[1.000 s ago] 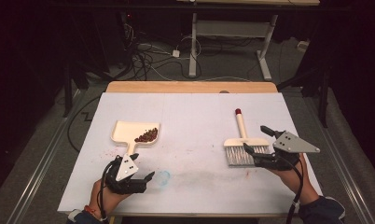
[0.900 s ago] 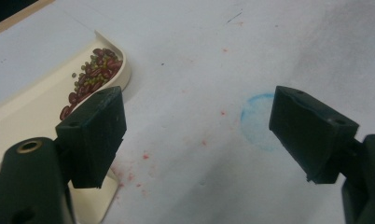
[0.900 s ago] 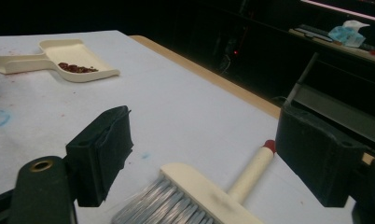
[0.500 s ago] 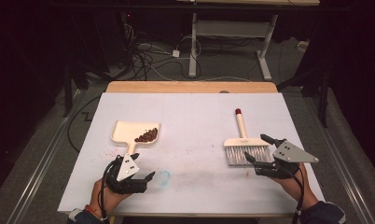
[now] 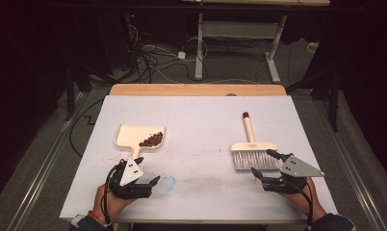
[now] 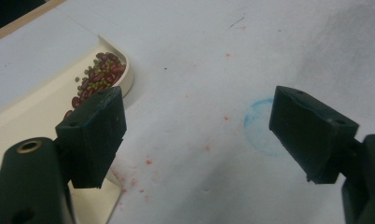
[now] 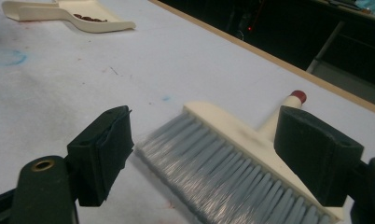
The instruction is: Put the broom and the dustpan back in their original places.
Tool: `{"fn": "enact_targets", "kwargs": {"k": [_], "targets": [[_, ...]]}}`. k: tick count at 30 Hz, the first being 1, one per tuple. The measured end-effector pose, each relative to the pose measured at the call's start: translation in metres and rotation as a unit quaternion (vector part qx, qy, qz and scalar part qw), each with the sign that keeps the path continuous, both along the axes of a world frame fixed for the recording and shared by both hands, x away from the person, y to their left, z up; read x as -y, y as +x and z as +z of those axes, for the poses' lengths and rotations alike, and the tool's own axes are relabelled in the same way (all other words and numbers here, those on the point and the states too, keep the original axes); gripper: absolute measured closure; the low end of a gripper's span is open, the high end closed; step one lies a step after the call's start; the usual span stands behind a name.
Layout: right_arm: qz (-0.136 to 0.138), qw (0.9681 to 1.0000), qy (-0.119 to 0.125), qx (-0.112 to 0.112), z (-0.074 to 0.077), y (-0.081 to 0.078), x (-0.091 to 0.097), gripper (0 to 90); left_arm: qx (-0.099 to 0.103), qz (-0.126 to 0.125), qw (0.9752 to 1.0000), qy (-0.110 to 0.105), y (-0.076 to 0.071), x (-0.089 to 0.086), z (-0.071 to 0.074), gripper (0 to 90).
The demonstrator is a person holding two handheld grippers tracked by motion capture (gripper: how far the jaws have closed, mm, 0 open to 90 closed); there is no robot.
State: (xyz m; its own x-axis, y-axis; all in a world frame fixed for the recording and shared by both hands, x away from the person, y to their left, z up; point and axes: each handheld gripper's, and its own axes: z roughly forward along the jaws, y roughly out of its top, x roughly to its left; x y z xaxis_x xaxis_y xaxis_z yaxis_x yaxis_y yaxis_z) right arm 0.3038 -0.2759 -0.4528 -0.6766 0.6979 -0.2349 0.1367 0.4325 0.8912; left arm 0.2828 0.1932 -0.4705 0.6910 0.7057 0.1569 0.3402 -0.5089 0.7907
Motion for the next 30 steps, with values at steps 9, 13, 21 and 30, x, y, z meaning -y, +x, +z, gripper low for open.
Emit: {"fn": "enact_targets", "kwargs": {"k": [9, 13, 21, 30], "targets": [[-0.012, 0.9999, 0.002, -0.004, -0.016, -0.009, 0.003, 19.8, 0.000, -0.002, 1.0000, 0.005, 0.001, 0.000, -0.002, 18.2], [-0.007, 0.9999, -0.003, -0.010, -0.019, -0.009, 0.002, 19.8, -0.004, 0.001, 1.0000, 0.005, 0.001, -0.002, -0.003, 18.2], [-0.008, 0.9999, 0.002, -0.010, -0.017, -0.007, 0.005, 19.9, 0.001, 0.009, 1.0000, -0.004, 0.005, -0.003, -0.001, 18.2], [-0.009, 1.0000, -0.001, -0.001, -0.013, -0.010, 0.004, 20.0, 0.003, -0.002, 1.0000, 0.001, 0.002, -0.006, -0.003, 18.2]]}}
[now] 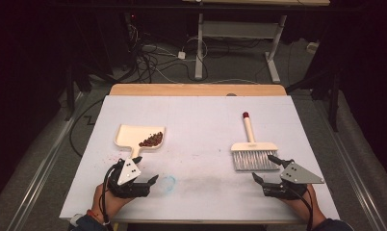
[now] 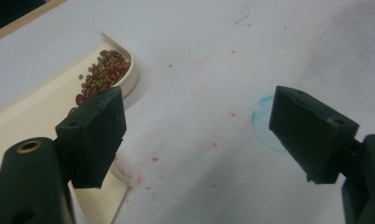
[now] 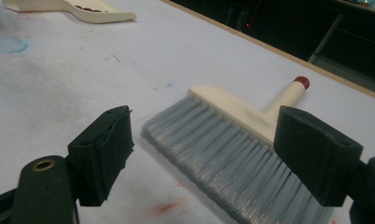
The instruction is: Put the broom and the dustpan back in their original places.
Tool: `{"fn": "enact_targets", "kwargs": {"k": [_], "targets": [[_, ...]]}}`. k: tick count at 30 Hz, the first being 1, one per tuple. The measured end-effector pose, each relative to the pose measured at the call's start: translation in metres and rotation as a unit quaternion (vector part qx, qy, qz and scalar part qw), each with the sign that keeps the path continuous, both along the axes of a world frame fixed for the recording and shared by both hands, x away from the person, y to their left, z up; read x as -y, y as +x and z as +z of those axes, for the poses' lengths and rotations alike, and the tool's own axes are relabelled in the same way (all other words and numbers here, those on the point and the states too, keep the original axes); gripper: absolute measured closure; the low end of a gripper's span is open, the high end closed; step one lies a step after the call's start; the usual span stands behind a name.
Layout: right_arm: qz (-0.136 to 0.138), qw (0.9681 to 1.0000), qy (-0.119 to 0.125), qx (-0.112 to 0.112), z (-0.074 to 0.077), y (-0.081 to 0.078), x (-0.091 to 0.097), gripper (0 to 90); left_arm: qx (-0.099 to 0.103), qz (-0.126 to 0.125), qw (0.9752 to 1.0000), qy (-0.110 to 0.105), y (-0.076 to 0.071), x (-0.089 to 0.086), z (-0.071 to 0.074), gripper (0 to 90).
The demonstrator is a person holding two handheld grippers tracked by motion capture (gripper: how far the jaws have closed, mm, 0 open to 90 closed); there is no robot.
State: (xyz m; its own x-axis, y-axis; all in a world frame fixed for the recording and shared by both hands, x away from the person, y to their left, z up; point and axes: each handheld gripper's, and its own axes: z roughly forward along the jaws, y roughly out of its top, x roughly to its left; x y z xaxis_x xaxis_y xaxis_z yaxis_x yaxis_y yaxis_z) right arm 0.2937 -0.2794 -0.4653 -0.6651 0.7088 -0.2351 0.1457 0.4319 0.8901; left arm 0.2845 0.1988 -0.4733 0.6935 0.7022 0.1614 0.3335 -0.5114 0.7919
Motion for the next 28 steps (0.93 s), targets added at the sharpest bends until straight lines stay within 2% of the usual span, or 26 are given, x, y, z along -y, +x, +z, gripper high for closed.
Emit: {"fn": "enact_targets", "kwargs": {"k": [4, 10, 17, 21, 24, 26, 28], "targets": [[0.001, 1.0000, 0.001, 0.004, 0.0016, -0.0023, -0.0005, 19.9, 0.010, -0.005, 0.9999, 0.005, -0.0005, 0.0025, 0.0017, 18.2], [-0.003, 1.0000, 0.005, 0.005, 0.0026, -0.0021, 0.0001, 19.9, 0.000, -0.005, 1.0000, 0.006, -0.0005, 0.0047, 0.0001, 18.2], [0.000, 1.0000, 0.002, -0.001, 0.0009, 0.0035, -0.0032, 20.0, -0.005, 0.004, 1.0000, 0.000, -0.0004, -0.0008, -0.0013, 18.2], [0.006, 1.0000, 0.005, 0.002, 0.0022, 0.0063, -0.0052, 19.9, -0.010, 0.007, 0.9999, 0.004, -0.0023, -0.0030, -0.0028, 18.2], [0.011, 0.9999, 0.011, 0.004, 0.0029, 0.0062, -0.0059, 19.6, -0.010, 0.008, 0.9999, 0.004, -0.0053, -0.0027, -0.0029, 18.2], [0.014, 0.9997, 0.016, 0.008, 0.0040, 0.0056, -0.0059, 19.6, 0.000, 0.005, 1.0000, 0.008, -0.0054, -0.0015, -0.0015, 18.2], [0.016, 0.9997, 0.013, 0.010, 0.0044, 0.0045, -0.0057, 19.4, -0.002, 0.004, 1.0000, 0.007, -0.0059, 0.0003, -0.0013, 18.2]]}}
